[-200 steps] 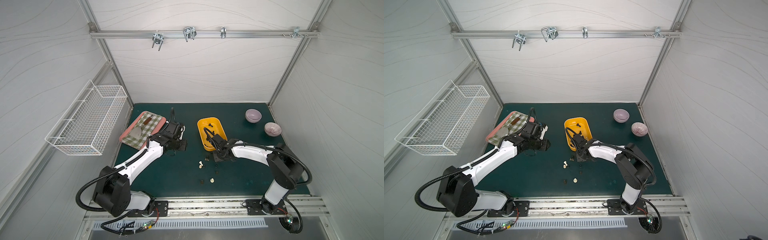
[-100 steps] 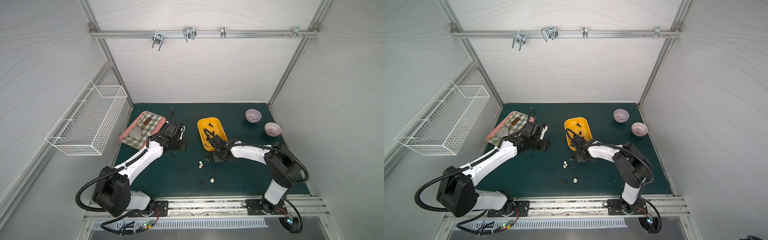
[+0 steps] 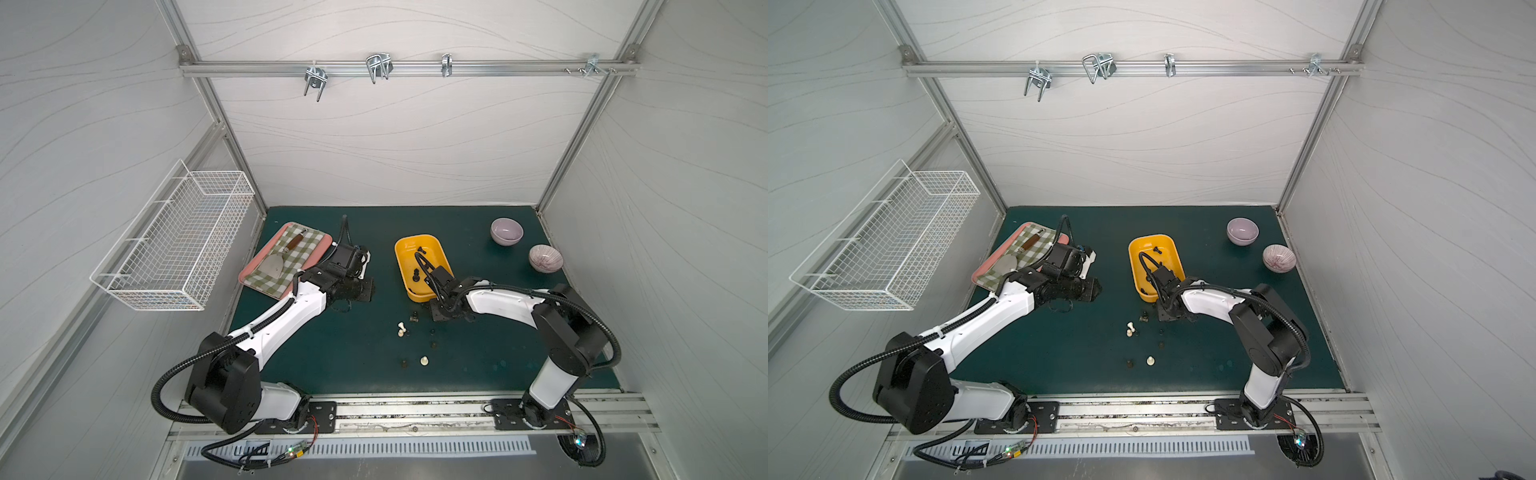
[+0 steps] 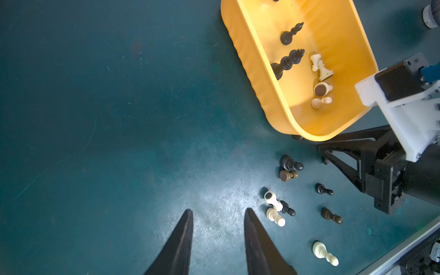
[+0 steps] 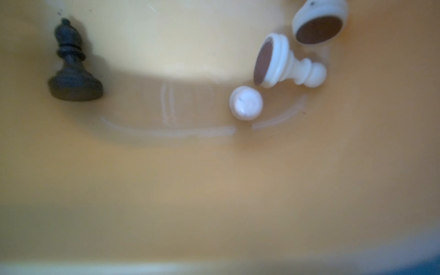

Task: Put the chess pieces into the storage box
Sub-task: Pick up the chess piece at the center of the board, then place the chess piece in the storage box.

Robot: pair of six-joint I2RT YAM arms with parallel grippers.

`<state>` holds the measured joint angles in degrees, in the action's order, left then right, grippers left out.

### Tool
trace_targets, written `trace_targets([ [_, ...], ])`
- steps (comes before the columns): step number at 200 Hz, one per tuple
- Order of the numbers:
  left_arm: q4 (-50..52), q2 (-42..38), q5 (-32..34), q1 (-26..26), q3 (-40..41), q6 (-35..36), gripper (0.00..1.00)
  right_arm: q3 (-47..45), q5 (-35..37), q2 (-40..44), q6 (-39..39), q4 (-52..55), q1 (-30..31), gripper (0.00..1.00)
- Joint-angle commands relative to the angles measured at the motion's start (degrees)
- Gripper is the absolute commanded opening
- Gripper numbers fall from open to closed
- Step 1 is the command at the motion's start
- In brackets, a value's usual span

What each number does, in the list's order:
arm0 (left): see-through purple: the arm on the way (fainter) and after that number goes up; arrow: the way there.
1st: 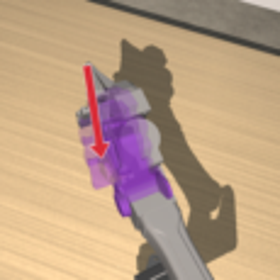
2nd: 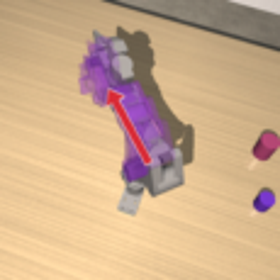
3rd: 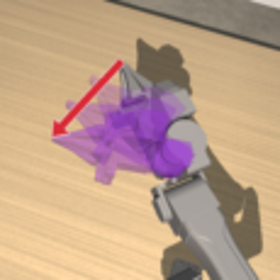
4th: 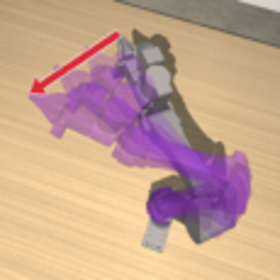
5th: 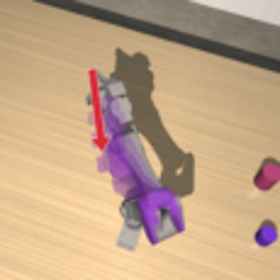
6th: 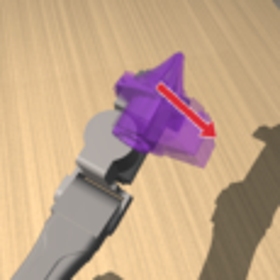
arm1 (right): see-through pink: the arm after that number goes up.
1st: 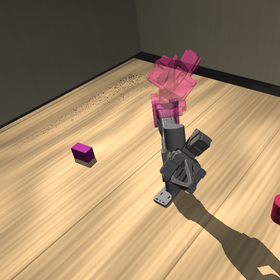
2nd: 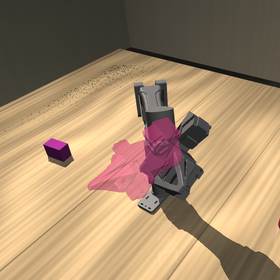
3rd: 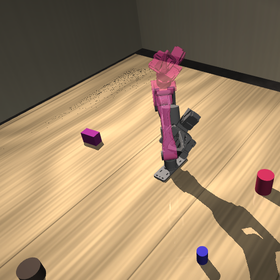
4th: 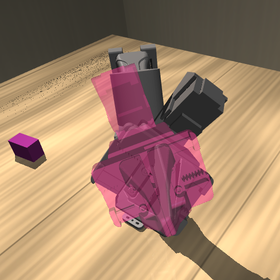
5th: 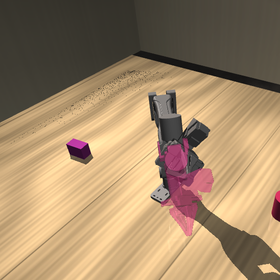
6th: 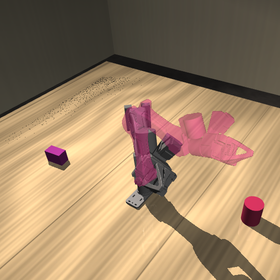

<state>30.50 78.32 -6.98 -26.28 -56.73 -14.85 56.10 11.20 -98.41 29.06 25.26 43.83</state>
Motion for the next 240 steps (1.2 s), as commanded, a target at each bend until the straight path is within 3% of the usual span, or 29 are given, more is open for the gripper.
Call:
trace_targets([
  [1,-1.0,0.2,-0.5,0.2,-0.4,-0.3,0.37,-0.6,-1.2,0.9,-0.3,-0.6,-0.3,0.3],
  [110,-0.6,-0.5,-0.1,0.2,0.1,-0.3,0.37,-1.3,-1.9,1.5,-0.1,-0.9,-0.3,0.2],
  [184,-0.6,-1.0,0.2,0.2,0.2,-0.4,0.37,0.5,-4.1,10.6,-2.8,3.1,-3.2,0.19],
  [240,-0.8,-1.2,0.2,0.2,0.4,-0.7,0.37,5.1,-6.6,16.5,-7.3,6.3,-9.1,0.19],
])
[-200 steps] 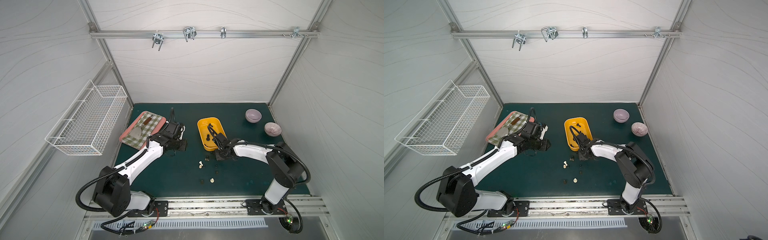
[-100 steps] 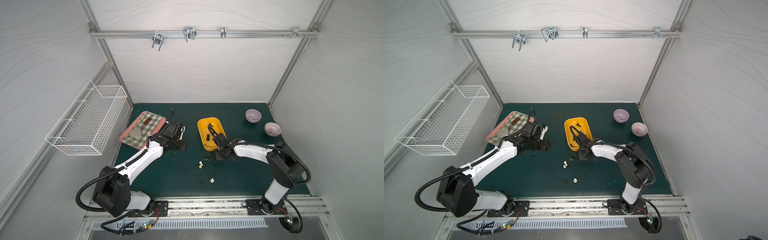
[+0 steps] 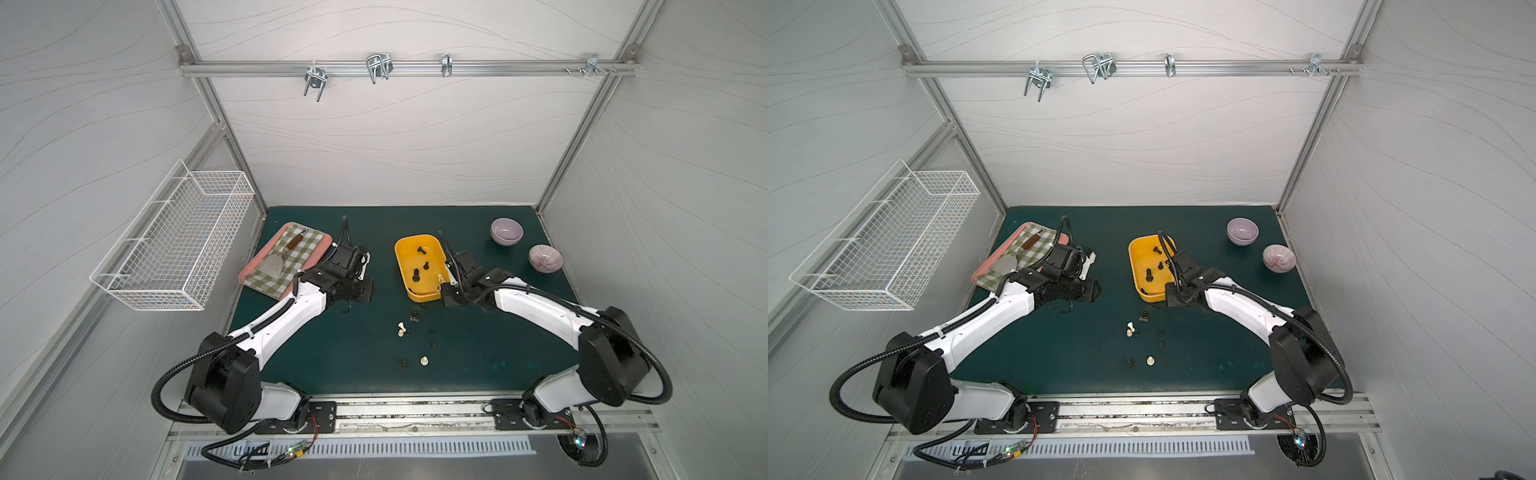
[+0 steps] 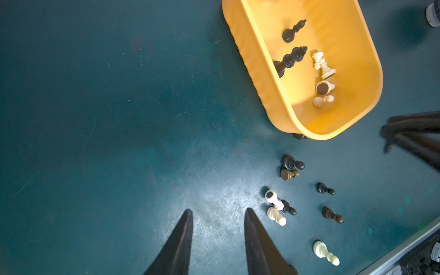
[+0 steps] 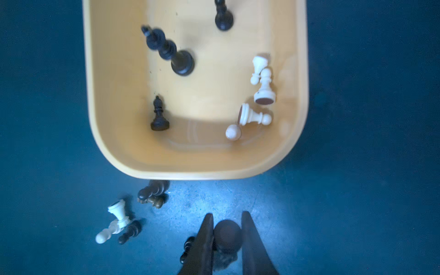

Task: Put the chess pieces into the storage box
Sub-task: Place the chess piece in the storage box.

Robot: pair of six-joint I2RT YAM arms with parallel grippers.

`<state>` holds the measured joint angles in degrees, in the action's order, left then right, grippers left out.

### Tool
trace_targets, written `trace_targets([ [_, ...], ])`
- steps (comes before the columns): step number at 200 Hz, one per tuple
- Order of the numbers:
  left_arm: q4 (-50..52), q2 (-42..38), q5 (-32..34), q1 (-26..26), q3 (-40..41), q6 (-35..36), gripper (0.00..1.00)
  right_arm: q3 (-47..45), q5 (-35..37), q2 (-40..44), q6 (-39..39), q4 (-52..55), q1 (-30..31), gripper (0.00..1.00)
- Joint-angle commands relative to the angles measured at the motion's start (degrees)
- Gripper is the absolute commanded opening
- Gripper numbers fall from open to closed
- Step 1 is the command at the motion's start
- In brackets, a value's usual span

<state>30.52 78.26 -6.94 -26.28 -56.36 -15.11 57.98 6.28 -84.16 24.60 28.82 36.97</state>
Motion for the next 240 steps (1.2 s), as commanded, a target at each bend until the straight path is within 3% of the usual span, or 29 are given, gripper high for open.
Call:
trace_targets([
  [1,-0.8,-1.2,0.2,0.2,0.0,-0.4,0.37,3.4,-1.7,2.2,-2.9,2.8,-2.3,0.19],
  [48,-0.7,-1.5,0.1,0.2,0.0,-0.4,0.37,9.8,-3.2,-1.4,-7.0,3.0,-5.5,0.19],
  [151,0.2,-2.3,0.1,0.2,0.2,-0.2,0.38,20.2,-5.3,-18.5,-9.6,1.7,-6.9,0.19],
  [240,0.4,-2.8,-0.8,0.2,0.6,-0.9,0.38,23.2,-5.9,-23.5,-9.9,3.0,-6.9,0.2],
])
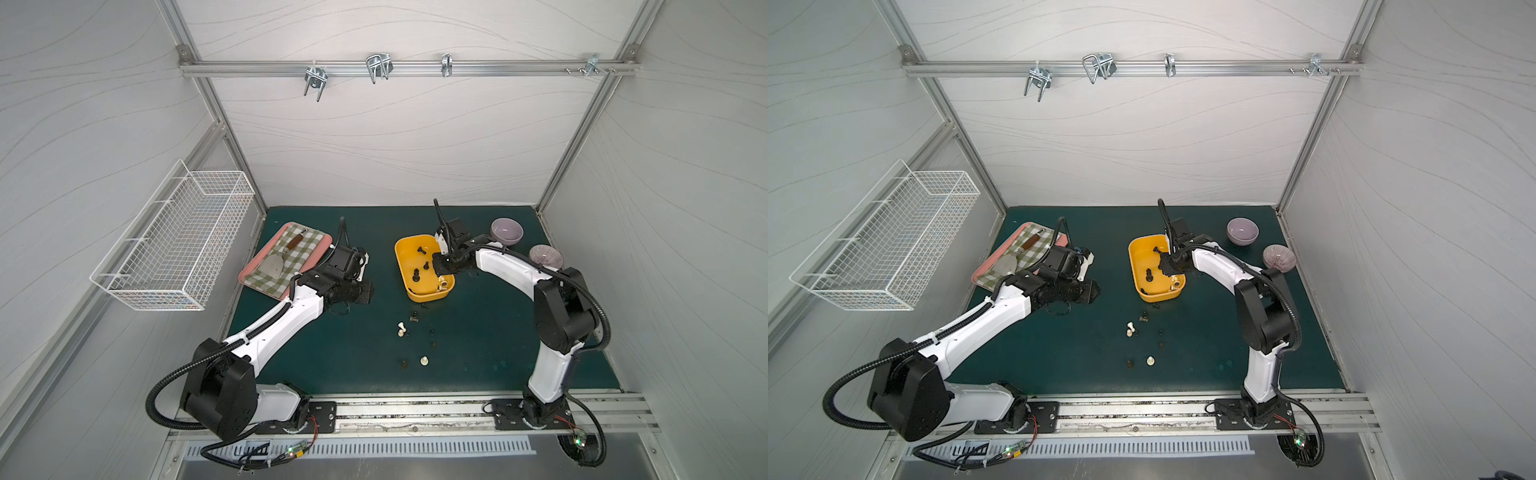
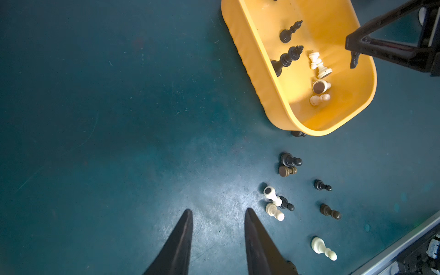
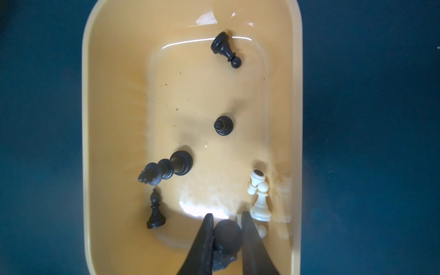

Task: Put the chess pieces into the storage box
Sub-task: Place the chess piece in the storage box.

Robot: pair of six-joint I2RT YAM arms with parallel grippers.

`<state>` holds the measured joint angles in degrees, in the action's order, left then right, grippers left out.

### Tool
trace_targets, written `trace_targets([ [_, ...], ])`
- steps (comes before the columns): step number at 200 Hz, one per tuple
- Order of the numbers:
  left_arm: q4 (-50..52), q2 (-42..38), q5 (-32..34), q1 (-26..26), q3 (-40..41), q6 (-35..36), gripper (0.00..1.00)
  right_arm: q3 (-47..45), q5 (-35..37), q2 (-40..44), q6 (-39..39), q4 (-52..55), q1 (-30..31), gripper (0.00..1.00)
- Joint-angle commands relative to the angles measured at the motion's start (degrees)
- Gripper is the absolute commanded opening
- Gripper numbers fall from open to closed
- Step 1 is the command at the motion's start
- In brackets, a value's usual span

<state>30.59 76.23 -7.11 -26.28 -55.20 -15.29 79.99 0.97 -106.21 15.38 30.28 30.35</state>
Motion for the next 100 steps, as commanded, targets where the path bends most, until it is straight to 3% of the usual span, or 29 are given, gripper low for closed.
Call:
trace_targets([
  [1,0.4,-0.8,-0.6,0.2,-0.5,-0.7,0.38,1.2,-0.6,-1.6,-0.7,1.6,-0.3,0.2],
  [100,1.2,0.5,-1.1,0.2,-0.7,-0.8,0.38,2.4,-1.7,-3.0,0.4,1.9,-0.3,0.27],
])
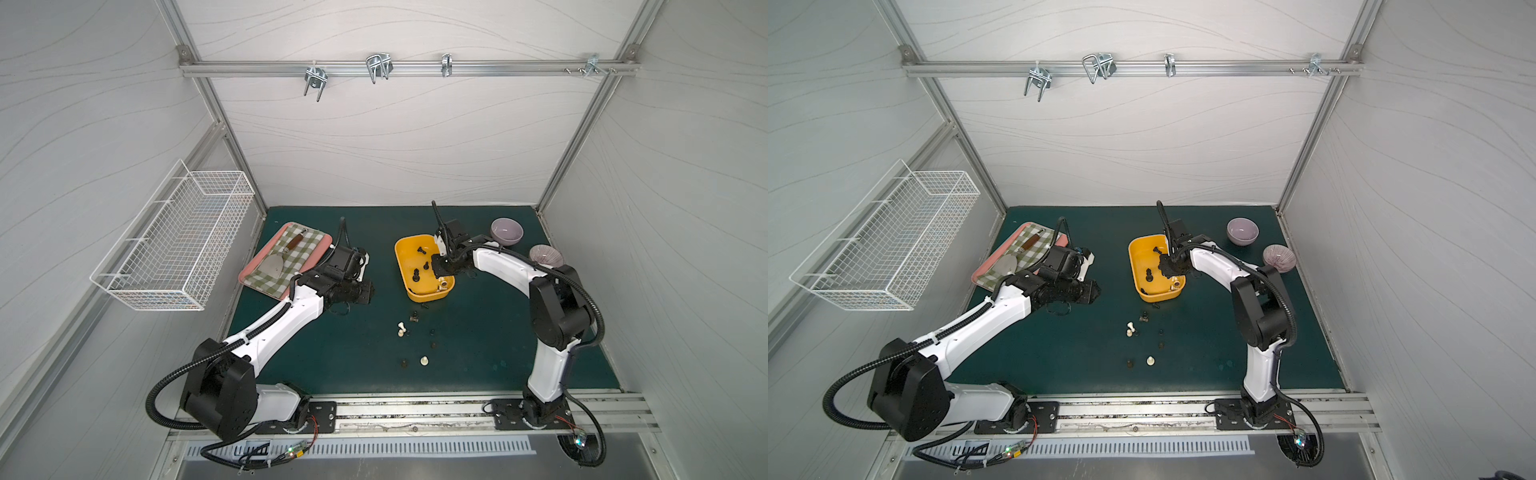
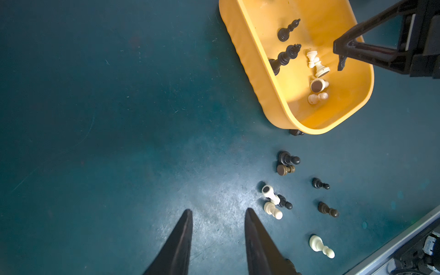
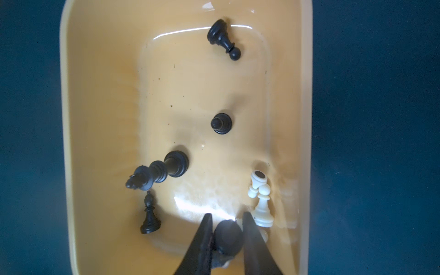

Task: Put the chess pieces into the storage box
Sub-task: Place the chess piece in the storage box.

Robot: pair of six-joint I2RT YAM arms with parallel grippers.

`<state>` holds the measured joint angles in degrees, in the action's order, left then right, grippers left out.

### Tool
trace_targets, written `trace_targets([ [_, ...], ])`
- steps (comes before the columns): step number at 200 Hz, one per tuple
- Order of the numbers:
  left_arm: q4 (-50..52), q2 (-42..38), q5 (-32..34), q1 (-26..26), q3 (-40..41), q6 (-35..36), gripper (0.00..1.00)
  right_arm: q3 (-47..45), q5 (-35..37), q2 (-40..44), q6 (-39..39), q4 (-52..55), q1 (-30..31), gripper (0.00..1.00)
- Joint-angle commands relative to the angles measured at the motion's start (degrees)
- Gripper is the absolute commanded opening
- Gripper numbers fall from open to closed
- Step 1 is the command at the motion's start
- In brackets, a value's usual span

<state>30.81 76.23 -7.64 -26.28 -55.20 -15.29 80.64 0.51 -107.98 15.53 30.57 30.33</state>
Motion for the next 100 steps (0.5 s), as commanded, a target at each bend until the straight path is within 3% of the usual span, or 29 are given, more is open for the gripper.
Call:
trace_targets([
  [1,1.0,0.5,-0.6,0.2,-0.7,-0.8,0.38,1.9,-1.3,-1.3,0.3,1.6,-0.3,0.27],
  [44,1.3,2.1,-0.9,0.2,-1.7,-0.7,0.4,3.2,-1.5,-0.4,0.6,2.7,-0.2,0.35],
  [100,0.7,2.7,-1.2,0.0,-2.0,-0.4,0.4,4.4,-0.7,4.2,-0.6,5.0,-0.5,0.37],
])
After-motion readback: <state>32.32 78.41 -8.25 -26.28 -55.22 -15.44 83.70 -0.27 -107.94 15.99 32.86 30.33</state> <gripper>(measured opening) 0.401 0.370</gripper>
